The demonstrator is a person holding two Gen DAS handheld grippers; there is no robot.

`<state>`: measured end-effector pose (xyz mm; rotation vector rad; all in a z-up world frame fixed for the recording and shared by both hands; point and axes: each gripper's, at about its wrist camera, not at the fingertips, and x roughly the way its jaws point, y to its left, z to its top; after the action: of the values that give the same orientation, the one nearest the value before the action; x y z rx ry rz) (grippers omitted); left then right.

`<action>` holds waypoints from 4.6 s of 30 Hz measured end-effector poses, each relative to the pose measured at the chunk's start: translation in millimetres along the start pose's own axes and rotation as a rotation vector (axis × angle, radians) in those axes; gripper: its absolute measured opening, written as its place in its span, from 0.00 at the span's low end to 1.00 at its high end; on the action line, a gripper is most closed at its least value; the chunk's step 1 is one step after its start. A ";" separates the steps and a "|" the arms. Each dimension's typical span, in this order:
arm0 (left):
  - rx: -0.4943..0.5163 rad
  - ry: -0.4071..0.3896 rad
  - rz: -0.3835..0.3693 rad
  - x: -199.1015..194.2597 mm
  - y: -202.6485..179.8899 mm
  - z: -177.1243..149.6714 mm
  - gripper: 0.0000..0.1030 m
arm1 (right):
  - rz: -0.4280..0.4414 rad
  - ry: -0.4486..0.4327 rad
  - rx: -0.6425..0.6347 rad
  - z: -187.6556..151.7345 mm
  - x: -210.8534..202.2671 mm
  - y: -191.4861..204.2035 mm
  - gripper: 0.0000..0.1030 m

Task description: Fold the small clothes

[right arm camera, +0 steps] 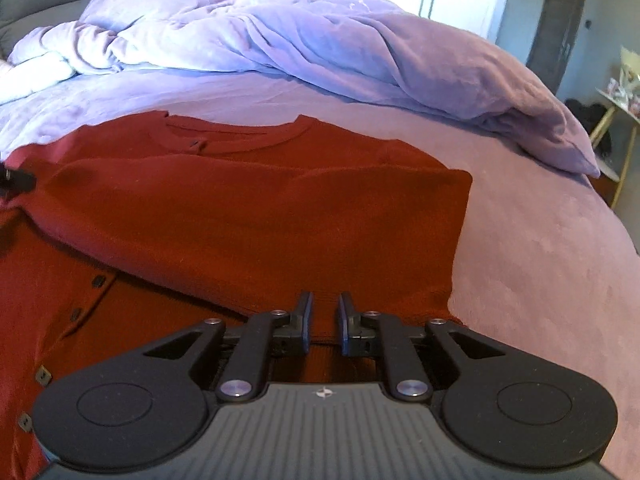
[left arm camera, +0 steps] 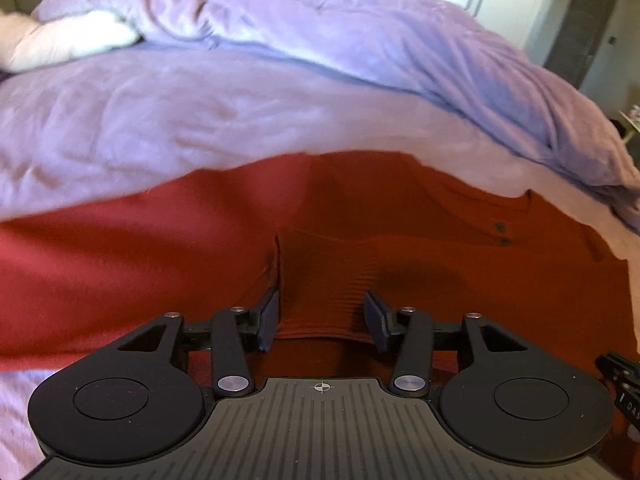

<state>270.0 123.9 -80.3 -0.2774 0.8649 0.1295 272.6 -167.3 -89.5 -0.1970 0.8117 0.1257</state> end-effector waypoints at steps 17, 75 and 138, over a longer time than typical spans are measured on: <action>0.053 0.085 0.086 -15.4 5.7 -9.5 0.64 | -0.056 0.012 -0.149 -0.5 2.3 16.5 0.17; -1.265 -0.300 -0.116 -100.3 364.7 -114.5 0.08 | -0.042 0.116 0.056 -93.5 -149.6 26.8 0.59; 0.021 -0.083 -0.002 -68.7 24.1 -63.7 0.81 | 0.308 -0.185 0.267 45.3 -50.5 0.8 0.04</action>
<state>173.8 128.3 -71.4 -0.2515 0.7831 0.1290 270.1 -158.3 -22.3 0.1905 0.6618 0.3181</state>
